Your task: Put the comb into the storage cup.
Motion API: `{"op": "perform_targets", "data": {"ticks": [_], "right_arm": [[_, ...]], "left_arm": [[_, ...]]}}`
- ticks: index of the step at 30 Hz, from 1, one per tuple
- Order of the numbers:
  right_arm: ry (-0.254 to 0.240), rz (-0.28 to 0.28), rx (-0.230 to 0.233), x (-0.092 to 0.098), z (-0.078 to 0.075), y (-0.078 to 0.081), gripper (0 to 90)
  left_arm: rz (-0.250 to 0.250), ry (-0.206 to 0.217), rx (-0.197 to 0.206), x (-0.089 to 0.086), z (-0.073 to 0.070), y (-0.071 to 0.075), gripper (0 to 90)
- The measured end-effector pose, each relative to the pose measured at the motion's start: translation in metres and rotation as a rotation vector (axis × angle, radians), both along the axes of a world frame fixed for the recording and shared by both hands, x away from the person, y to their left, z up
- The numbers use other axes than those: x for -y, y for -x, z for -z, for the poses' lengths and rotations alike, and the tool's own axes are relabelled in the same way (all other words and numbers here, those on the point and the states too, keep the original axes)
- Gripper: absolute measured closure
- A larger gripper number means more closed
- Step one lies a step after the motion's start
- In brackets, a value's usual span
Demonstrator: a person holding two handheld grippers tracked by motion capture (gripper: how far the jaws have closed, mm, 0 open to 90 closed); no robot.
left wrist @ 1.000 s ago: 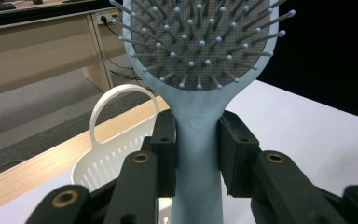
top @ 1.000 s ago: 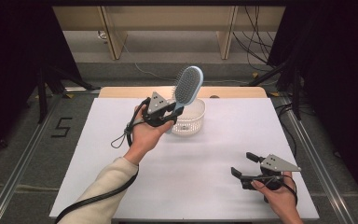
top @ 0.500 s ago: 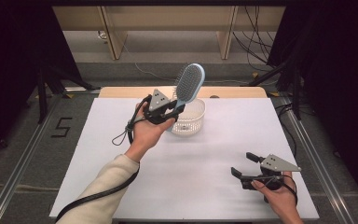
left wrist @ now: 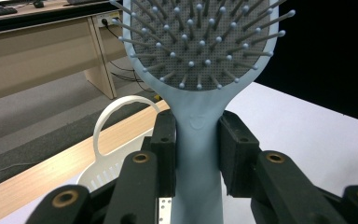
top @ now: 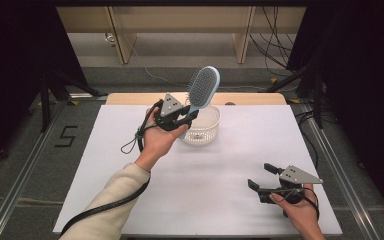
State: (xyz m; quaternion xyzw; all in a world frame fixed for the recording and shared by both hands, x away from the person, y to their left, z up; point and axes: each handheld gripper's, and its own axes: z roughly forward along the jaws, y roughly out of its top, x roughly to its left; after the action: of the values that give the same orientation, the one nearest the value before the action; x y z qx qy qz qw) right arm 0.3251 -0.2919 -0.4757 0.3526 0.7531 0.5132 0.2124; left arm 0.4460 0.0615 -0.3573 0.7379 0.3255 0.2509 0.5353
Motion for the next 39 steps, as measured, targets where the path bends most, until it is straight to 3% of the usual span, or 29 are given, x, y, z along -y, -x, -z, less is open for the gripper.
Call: {"op": "perform_targets", "data": {"ticks": [39], "right_arm": [[0.000,-0.001,-0.004,0.0006,-0.0001,0.0007,14.6]], "left_arm": [[-0.002,0.012,0.004,0.0015,-0.0055,-0.0100,69.6]]}}
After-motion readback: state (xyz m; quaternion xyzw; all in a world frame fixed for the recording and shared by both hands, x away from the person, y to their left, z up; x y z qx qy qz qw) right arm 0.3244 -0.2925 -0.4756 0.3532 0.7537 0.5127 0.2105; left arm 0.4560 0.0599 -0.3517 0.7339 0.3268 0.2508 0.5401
